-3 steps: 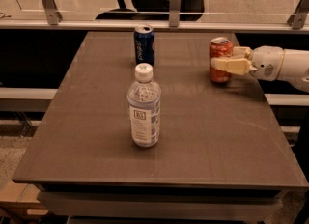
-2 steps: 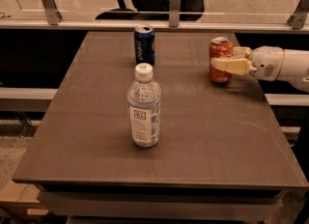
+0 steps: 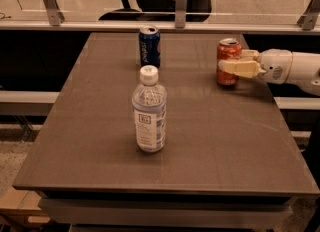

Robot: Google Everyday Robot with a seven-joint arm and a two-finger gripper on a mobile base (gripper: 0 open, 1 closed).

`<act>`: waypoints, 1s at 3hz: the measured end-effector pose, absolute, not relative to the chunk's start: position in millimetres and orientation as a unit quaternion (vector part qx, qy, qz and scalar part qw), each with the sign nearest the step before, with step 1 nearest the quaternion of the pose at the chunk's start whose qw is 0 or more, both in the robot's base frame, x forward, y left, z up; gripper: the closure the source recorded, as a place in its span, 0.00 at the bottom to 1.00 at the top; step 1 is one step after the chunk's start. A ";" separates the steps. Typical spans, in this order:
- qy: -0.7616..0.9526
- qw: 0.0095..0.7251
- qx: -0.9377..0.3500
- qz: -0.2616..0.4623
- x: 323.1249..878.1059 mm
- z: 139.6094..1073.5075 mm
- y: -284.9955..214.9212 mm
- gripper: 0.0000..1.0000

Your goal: Place coke can upright

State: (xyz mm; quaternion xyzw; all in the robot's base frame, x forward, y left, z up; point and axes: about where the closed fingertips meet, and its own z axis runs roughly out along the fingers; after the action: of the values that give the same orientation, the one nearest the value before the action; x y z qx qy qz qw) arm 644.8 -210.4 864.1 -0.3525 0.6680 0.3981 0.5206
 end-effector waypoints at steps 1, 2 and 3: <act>0.668 0.521 -0.353 0.398 644.8 865.3 -210.3 0.36; 0.668 0.521 -0.353 0.398 644.8 865.5 -210.2 0.13; 0.667 0.519 -0.354 0.400 645.4 865.3 -206.7 0.00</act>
Offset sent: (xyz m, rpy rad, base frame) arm 0.0000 0.0001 0.0011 0.0000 0.0000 0.0001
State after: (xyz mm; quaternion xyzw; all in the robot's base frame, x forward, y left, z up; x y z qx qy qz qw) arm 645.4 -206.7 865.3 -0.3541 0.6669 0.4001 0.5195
